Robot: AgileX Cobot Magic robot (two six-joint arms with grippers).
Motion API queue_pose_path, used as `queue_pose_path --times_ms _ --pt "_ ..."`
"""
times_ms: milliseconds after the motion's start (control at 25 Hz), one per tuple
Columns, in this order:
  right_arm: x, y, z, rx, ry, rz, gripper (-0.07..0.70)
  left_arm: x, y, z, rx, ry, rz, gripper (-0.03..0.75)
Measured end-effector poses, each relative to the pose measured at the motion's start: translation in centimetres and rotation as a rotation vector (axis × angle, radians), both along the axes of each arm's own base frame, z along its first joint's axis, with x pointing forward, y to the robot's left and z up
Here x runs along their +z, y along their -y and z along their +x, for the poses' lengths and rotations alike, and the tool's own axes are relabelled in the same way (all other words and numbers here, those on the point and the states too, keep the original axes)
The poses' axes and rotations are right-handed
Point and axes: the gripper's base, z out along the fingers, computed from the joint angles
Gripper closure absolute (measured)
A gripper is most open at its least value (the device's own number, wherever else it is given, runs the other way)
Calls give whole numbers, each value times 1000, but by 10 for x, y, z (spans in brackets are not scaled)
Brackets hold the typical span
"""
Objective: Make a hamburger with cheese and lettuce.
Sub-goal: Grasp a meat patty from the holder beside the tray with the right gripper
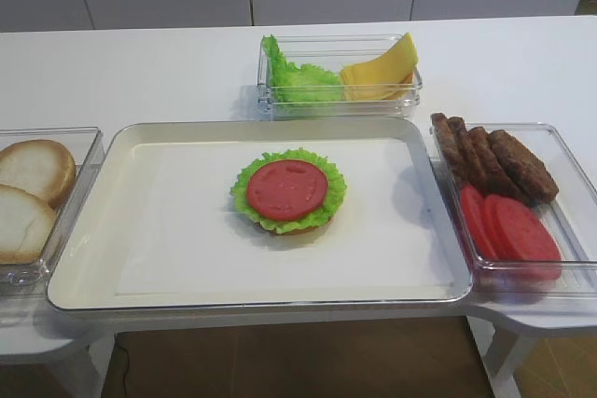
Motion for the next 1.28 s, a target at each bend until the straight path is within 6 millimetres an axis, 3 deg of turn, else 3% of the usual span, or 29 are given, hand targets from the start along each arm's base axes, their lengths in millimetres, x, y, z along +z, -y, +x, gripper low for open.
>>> queue_pose_path --times_ms 120,240,600,960,1280 --pt "20 -2 2 3 82 71 185 0 0 0 0 0 0 293" --pt "36 -4 19 5 33 81 185 0 0 0 0 0 0 293" --pt "71 -13 105 24 -206 63 185 0 0 0 0 0 0 293" --pt "82 -29 202 66 -413 85 185 0 0 0 0 0 0 293" --pt "74 -85 266 189 -562 6 191 0 0 0 0 0 0 293"
